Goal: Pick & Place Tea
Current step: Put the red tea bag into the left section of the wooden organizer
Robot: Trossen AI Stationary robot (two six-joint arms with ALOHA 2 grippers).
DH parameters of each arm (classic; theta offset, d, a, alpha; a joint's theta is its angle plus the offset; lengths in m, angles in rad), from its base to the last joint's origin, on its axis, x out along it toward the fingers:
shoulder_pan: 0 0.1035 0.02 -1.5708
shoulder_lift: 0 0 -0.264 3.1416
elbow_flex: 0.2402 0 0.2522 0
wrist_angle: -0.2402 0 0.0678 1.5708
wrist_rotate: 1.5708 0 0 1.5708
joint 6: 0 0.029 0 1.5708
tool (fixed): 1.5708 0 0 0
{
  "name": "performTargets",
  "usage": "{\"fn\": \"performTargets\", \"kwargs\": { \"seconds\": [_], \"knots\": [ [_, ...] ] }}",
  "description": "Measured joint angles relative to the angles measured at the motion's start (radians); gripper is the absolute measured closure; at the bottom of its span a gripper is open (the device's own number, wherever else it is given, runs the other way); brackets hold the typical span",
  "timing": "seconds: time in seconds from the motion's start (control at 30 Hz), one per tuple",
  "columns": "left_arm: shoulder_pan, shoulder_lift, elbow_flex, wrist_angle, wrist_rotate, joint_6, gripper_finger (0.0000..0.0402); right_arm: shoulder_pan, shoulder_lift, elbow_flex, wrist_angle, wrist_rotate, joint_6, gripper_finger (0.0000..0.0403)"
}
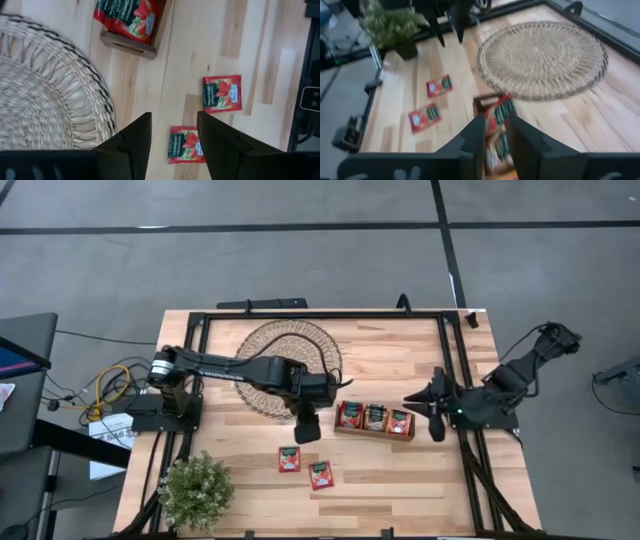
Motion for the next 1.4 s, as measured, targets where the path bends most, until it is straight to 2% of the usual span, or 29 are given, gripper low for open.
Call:
{"fn": "performTargets", "kwargs": {
  "seconds": [0.13,0.37,0.5,0.63,0.77,0.93,1.13,1.2,1.27,1.33,1.4],
  "knots": [
    [0.0,0.023,-0.001,0.004,-0.002,-0.039,0.0252,0.083,-0.049,-0.004,-0.12,0.042,0.084,0.0338],
    [0.0,0.076,-0.002,-0.012,-0.004,-0.068,0.0252,0.27,-0.157,-0.147,-0.072,0.18,0.166,0.0349],
    [0.0,0.094,-0.002,-0.02,-0.004,-0.067,0.0252,0.307,-0.25,-0.198,-0.07,0.152,0.145,0.0349],
    [-0.001,0.101,-0.003,-0.034,-0.003,-0.106,0.0252,0.275,-0.321,-0.201,-0.106,0.081,0.058,0.0349],
    [-0.027,0.102,-0.003,-0.042,0.002,-0.172,0.0252,0.194,-0.405,-0.201,-0.129,-0.005,-0.02,0.0349],
    [-0.058,0.102,-0.003,-0.073,0.002,-0.211,0.0252,0.092,-0.535,-0.207,-0.112,-0.052,-0.105,0.035],
    [-0.055,0.102,-0.003,-0.088,-0.002,-0.245,0.0252,0.005,-0.71,-0.301,-0.009,-0.131,-0.159,0.035],
    [-0.039,0.103,-0.008,-0.09,-0.002,-0.251,0.0252,-0.011,-0.703,-0.342,0.031,-0.153,-0.17,0.035],
    [-0.017,0.114,-0.019,-0.102,0.004,-0.275,0.0252,-0.024,-0.706,-0.375,0.098,-0.222,-0.178,0.035],
    [0.004,0.119,-0.055,-0.123,0.03,-0.288,0.0252,-0.034,-0.697,-0.421,0.217,-0.248,-0.193,0.035],
    [0.018,0.118,-0.116,-0.116,0.056,-0.301,0.0252,-0.043,-0.695,-0.458,0.263,-0.261,-0.208,0.035]
  ]
}}
